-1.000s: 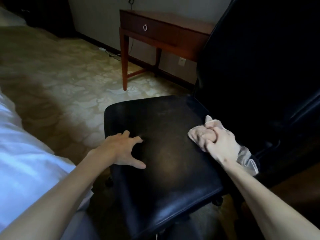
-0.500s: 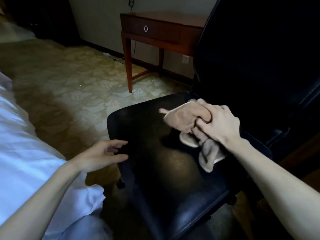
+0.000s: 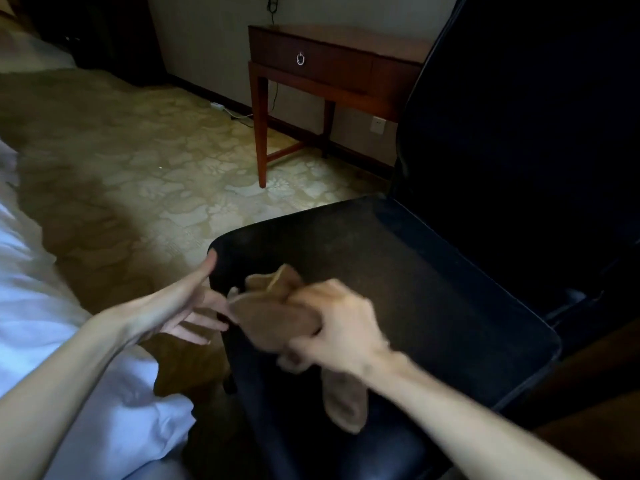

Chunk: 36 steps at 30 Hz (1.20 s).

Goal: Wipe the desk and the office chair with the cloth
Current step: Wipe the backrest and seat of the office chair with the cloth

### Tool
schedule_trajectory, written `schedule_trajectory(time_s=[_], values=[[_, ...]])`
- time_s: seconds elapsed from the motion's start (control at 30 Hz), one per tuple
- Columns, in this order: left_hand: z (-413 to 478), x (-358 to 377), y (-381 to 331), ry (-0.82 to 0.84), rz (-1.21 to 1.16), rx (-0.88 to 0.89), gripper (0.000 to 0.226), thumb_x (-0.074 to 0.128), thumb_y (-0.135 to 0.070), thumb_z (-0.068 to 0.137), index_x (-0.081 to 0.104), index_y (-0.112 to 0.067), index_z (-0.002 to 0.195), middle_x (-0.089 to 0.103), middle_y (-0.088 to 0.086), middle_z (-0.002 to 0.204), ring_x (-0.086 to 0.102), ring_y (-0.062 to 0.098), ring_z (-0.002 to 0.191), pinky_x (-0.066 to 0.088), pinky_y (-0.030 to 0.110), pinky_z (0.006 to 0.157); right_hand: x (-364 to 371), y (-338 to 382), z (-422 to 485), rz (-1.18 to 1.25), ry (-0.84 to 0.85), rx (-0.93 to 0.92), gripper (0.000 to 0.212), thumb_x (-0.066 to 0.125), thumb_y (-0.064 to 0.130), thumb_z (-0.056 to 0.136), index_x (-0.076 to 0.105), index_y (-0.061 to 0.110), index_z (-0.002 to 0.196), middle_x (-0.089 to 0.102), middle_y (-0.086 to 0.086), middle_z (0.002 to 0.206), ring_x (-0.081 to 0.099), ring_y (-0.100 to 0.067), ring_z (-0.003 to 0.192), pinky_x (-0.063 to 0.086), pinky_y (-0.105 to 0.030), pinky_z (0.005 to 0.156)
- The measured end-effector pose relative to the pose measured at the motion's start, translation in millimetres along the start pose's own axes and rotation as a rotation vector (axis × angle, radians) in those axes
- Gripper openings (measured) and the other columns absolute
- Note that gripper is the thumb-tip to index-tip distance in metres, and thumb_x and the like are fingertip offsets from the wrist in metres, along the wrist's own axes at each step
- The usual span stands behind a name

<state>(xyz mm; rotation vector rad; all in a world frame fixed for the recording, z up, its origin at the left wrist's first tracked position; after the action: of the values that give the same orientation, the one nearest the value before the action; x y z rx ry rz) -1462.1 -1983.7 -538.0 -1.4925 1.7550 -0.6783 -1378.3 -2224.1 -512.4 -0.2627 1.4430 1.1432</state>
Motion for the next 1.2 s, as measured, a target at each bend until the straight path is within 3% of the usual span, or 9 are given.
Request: schedule_trajectory(time_s=[0.13, 0.23, 0.37, 0.47, 0.73, 0.87, 1.0, 1.13, 1.2], values=[[4, -15, -30, -0.297, -0.016, 0.093, 0.089, 0.024, -0.088, 0.079, 0.077, -0.027, 0.118, 0.074, 0.0, 0.122, 0.072, 0.018, 0.112, 0.057, 0.046, 0.099, -93, -77, 60, -0.257, -0.417, 0.185, 0.057, 0.068, 0.05, 0.061, 0.07, 0.04, 0.117, 0.073, 0.01, 0.11, 0.067, -0.02, 0.105, 0.057, -0.036, 0.078], [14, -21, -54, -0.397, 0.086, 0.115, 0.084, 0.031, -0.082, 0.08, 0.073, -0.024, 0.122, 0.067, 0.002, 0.131, 0.063, 0.02, 0.12, 0.051, 0.048, 0.107, -122, -152, 110, -0.477, -0.234, 0.348, 0.072, 0.052, 0.071, 0.075, 0.059, 0.034, 0.137, 0.06, -0.006, 0.142, 0.051, -0.037, 0.132, 0.041, -0.055, 0.109], [40, -25, -65, -0.379, 0.219, 0.027, 0.097, 0.029, -0.086, 0.073, 0.068, -0.019, 0.132, 0.066, 0.009, 0.134, 0.06, 0.027, 0.125, 0.043, 0.05, 0.115, -94, -236, 142, -0.33, 0.074, 0.522, 0.099, 0.05, 0.094, 0.075, 0.022, 0.048, 0.158, 0.024, -0.003, 0.169, 0.026, -0.038, 0.152, 0.026, -0.058, 0.119], [59, -37, -59, -0.387, 0.279, -0.032, 0.103, 0.027, -0.096, 0.061, 0.072, -0.027, 0.124, 0.066, 0.001, 0.123, 0.062, 0.023, 0.118, 0.053, 0.044, 0.105, -65, -263, 154, -0.254, -0.023, 0.573, 0.088, 0.051, 0.087, 0.082, 0.028, 0.048, 0.157, 0.03, -0.004, 0.166, 0.027, -0.038, 0.15, 0.024, -0.06, 0.118], [72, -63, -31, -0.341, 0.103, -0.002, 0.088, 0.029, -0.098, 0.074, 0.085, -0.033, 0.094, 0.069, 0.004, 0.117, 0.074, 0.021, 0.094, 0.062, 0.036, 0.089, -6, -143, 177, -0.251, -0.176, 0.232, 0.047, 0.049, 0.063, 0.071, 0.066, 0.03, 0.099, 0.068, -0.001, 0.109, 0.061, -0.032, 0.106, 0.046, -0.043, 0.084], [56, -64, -8, -0.274, -0.01, -0.064, 0.096, 0.026, -0.095, 0.066, 0.085, -0.026, 0.098, 0.075, 0.004, 0.113, 0.078, 0.023, 0.095, 0.061, 0.034, 0.084, 44, -36, 158, 0.008, -0.081, 0.093, 0.034, 0.046, 0.067, 0.072, 0.055, 0.038, 0.086, 0.062, 0.011, 0.099, 0.053, -0.021, 0.104, 0.041, -0.042, 0.091], [31, -65, 18, -0.169, -0.238, -0.104, 0.107, 0.028, -0.093, 0.07, 0.077, -0.008, 0.115, 0.077, 0.011, 0.118, 0.075, 0.032, 0.107, 0.064, 0.037, 0.084, 51, -6, 125, 0.477, -0.074, 0.164, 0.035, 0.053, 0.062, 0.069, 0.061, 0.028, 0.067, 0.06, 0.014, 0.064, 0.061, -0.006, 0.07, 0.048, -0.031, 0.068], [6, -82, 28, -0.36, -0.063, -0.106, 0.1, 0.034, -0.095, 0.063, 0.08, -0.017, 0.107, 0.08, 0.0, 0.111, 0.077, 0.017, 0.102, 0.062, 0.038, 0.088, -20, -47, 153, 0.125, -0.492, 0.132, 0.042, 0.053, 0.064, 0.076, 0.067, 0.024, 0.079, 0.067, 0.004, 0.079, 0.065, -0.02, 0.082, 0.047, -0.037, 0.069], [-2, -77, 30, -0.368, 0.028, -0.142, 0.102, 0.034, -0.098, 0.057, 0.075, -0.022, 0.111, 0.079, -0.005, 0.11, 0.075, 0.015, 0.104, 0.061, 0.036, 0.089, -23, -76, 177, -0.107, -0.345, 0.205, 0.058, 0.049, 0.072, 0.084, 0.066, 0.024, 0.112, 0.067, -0.007, 0.119, 0.059, -0.035, 0.116, 0.046, -0.048, 0.093]])
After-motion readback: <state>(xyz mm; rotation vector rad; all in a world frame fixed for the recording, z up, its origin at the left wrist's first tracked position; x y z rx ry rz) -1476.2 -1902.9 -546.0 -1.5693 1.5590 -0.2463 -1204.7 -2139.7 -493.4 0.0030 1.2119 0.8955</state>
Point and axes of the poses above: each hand's wrist, its own z-axis towards the middle knuckle, its own x-axis out of the palm, y = z × x, the point moved 5 cm from there along z, towards the middle knuckle
